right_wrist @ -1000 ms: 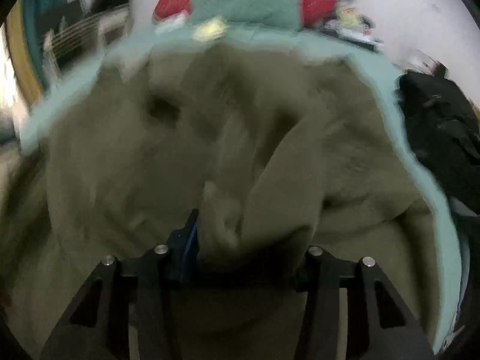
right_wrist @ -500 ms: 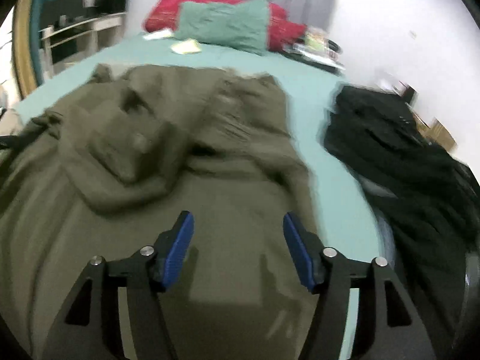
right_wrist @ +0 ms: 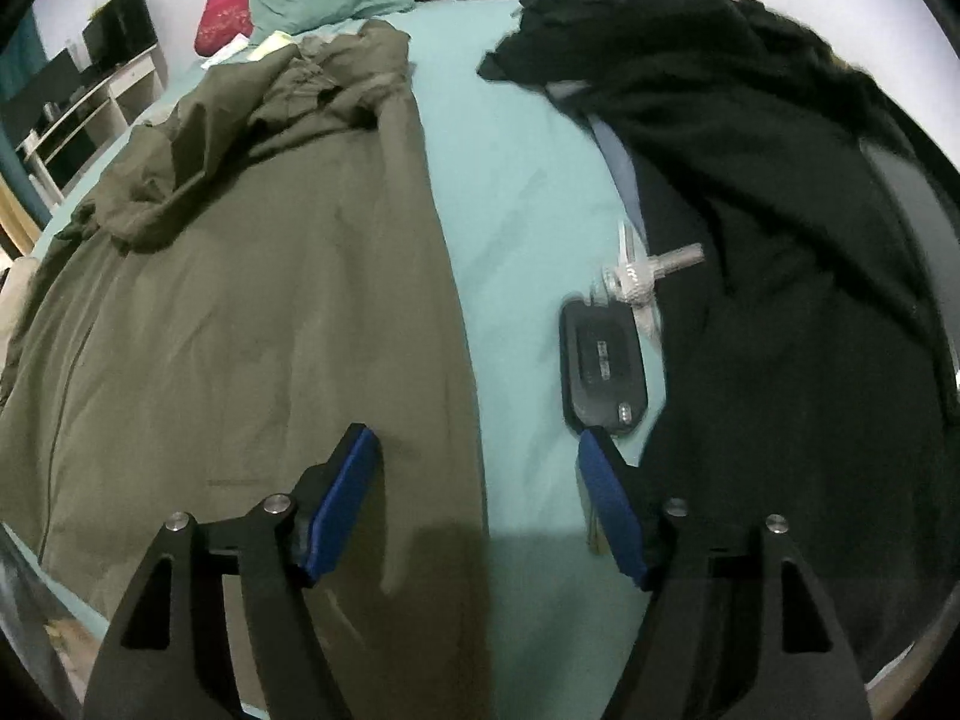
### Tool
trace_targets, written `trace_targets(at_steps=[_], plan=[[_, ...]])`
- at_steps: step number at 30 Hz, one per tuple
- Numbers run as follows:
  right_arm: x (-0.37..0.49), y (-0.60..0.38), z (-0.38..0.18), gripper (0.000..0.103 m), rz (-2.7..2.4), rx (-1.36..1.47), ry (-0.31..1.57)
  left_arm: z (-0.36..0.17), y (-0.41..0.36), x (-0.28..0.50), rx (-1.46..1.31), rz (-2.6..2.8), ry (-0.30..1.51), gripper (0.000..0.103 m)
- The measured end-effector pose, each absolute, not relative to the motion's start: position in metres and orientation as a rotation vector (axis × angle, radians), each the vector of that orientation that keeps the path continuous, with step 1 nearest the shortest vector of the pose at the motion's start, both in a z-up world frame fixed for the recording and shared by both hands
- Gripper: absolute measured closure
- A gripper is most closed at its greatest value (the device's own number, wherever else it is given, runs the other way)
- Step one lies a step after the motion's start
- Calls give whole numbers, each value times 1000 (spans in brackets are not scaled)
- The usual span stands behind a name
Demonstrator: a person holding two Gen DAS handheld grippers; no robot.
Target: Fold large clothes
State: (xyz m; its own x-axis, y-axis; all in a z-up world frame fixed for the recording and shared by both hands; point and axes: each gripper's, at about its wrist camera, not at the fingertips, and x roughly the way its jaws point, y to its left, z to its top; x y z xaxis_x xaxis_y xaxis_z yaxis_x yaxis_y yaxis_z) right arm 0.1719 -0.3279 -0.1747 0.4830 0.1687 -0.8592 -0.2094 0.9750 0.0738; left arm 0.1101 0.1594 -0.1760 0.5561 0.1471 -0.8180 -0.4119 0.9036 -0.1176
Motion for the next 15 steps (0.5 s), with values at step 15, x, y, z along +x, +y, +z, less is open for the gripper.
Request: trace_targets(at_steps=[15], plan=[[152,-306,-197,36,293,-27,1090,-215,147,109,-284,332,1034,26]])
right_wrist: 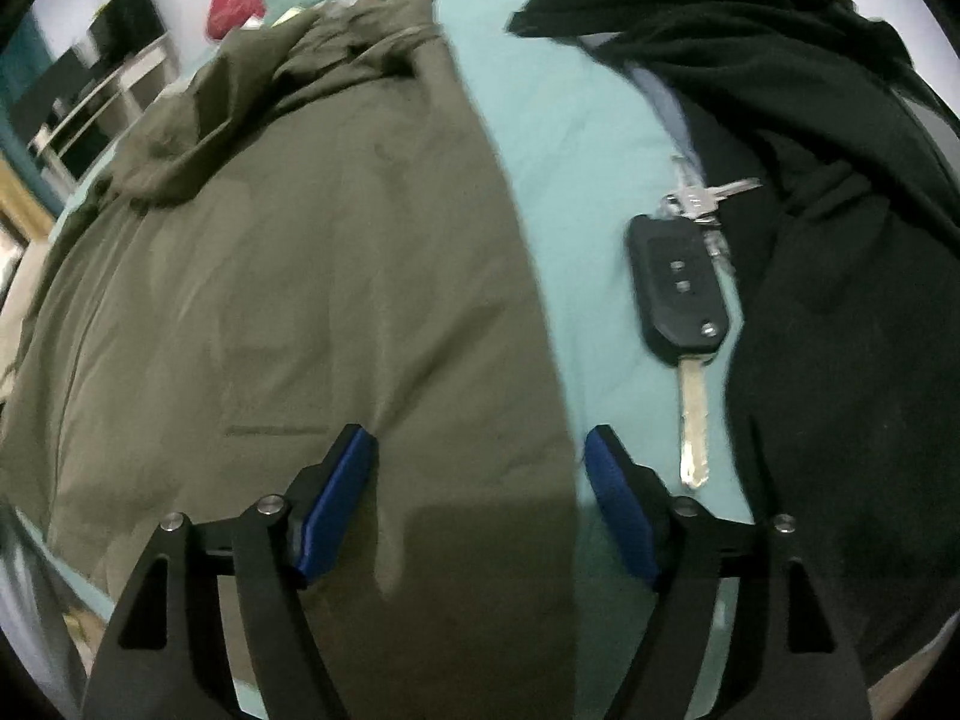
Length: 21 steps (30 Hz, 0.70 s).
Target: Fold large clothes
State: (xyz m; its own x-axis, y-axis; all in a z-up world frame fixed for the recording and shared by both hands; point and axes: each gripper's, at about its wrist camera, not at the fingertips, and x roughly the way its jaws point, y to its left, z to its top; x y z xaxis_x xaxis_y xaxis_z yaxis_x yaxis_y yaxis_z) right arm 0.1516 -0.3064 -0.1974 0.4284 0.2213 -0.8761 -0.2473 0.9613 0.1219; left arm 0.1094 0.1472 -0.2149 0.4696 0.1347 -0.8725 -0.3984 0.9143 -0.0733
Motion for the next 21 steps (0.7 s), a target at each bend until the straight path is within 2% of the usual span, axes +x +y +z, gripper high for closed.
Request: trace_targets(at_steps=[2,4,5,9,12,17,20,21], plan=[[146,-308,-196,57,308,5,1095,-213,143,108,-295,273,1024,48],[139,-308,-194,91,337,36,1101,-208,131,108,-258,220,1021,88],[136,-307,-193,97,358,57,1103,-206,127,106,-243,206,1024,94],[123,-306,-183,100,371,77,1064,-176,125,85,-242,225,941,99],[114,-317,-164,100,376,150,1021,-149,145,64,-321,241,890,100],[81,-335,-131,100,407,138,1022,-129,145,35,-304,239,921,99],[68,-337,-127,99,409,74,1094,-137,141,26,-281,249,1036,94],[67,-336,-130,94,392,25,1134,-139,141,25,-268,266,1068,87]])
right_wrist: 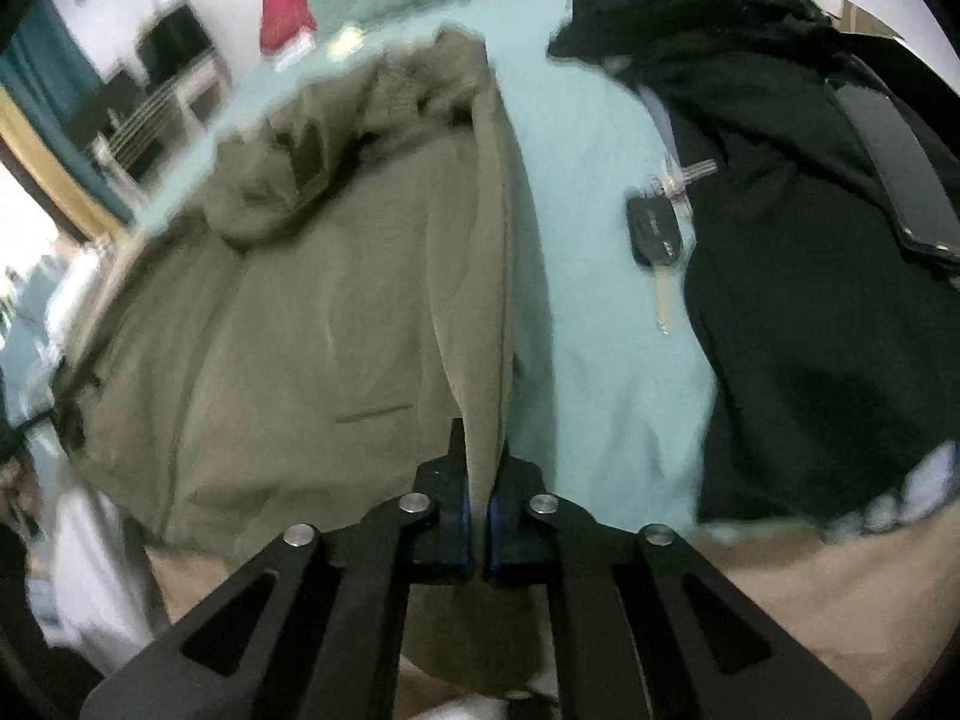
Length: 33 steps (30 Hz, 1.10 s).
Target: Fold large clothes
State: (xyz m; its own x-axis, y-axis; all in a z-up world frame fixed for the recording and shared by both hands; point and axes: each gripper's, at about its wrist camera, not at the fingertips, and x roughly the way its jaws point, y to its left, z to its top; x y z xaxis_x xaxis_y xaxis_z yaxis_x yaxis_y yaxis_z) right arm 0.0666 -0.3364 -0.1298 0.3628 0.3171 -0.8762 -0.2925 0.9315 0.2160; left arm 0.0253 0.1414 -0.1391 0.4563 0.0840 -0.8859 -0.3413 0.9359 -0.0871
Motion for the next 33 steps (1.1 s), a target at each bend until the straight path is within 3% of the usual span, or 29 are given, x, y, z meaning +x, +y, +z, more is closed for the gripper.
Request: trace_targets(at_steps=[2,3,4,8,13,20,21,23,24,25,31,32,33], plan=[[70,-336,-132,85,315,-89,1181,-130,146,22,-270,305,1040,60],[73,-338,-126,72,261,-136,1160,-120,149,22,-285,312,999,39],[77,-343,-118,58,236,-149,1128,-108,153,26,-297,318,949,36],[122,-339,-82,41,278,-10,941,-77,150,94,-298,258,817,36],[241,-268,-84,40,456,94,816,-98,109,249,-269,144,829,36],[389,-171,-153,41,736,278,883,-145,45,385,-213,76,833,36],[400,-160,-163,41,759,300,899,-156,43,404,-210,77,868,36],[415,-144,-182,61,821,308,919,-177,37,428,-179,28,938,40],[418,-138,-187,92,820,282,930,-187,36,436,-137,31,958,75],[421,-130,-192,97,791,238,932,-192,38,437,-100,62,973,97],[442,-108,-192,98,724,167,866,-178,64,400,-31,206,850,98],[443,-102,-192,98,704,137,864,-178,63,397,-10,220,843,96],[444,-100,-192,98,689,111,861,-178,62,393,14,251,835,87]])
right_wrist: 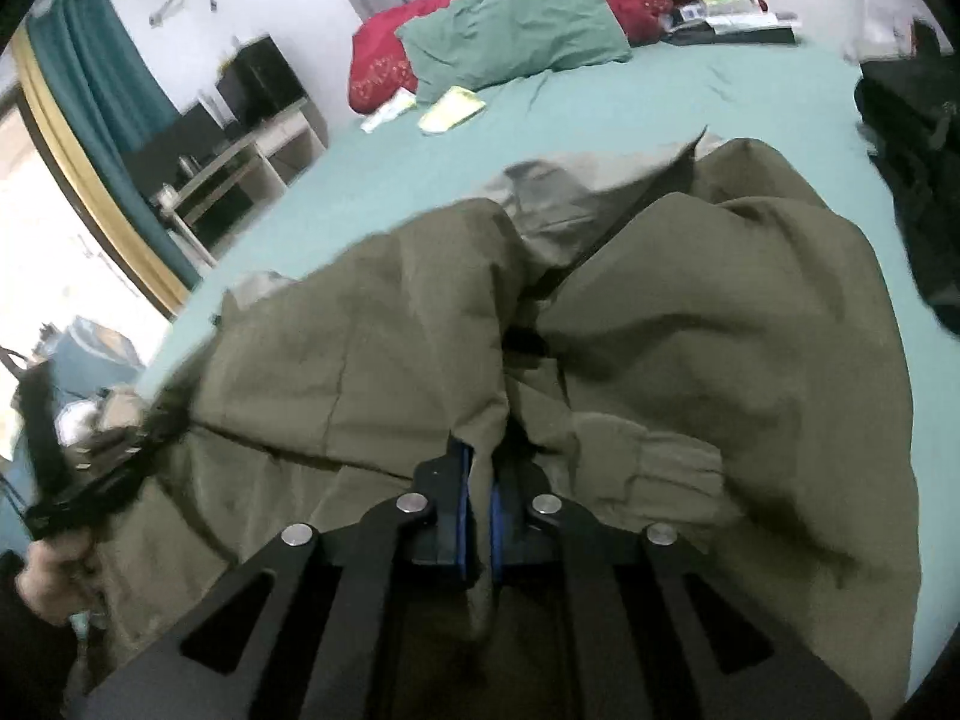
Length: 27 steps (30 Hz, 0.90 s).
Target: Fold large clothes
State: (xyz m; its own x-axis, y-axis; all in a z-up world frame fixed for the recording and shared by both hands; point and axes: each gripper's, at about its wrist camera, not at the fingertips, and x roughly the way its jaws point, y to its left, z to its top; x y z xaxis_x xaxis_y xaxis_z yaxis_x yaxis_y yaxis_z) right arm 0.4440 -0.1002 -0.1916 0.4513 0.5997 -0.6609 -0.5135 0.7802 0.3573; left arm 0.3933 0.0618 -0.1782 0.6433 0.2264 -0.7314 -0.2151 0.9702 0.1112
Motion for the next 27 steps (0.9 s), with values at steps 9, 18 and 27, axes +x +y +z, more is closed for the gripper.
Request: trace_targets(at_steps=[9,18,27], plan=[[403,-160,-148,44,530,11,817,-139,87,323,-95,250,823,45],[320,-250,-111,44,418,-49,808,-129,110,207,-143,290,856,45],[251,-302,-130,44,374,-103,885,-162,122,109,-219,315,949,36]])
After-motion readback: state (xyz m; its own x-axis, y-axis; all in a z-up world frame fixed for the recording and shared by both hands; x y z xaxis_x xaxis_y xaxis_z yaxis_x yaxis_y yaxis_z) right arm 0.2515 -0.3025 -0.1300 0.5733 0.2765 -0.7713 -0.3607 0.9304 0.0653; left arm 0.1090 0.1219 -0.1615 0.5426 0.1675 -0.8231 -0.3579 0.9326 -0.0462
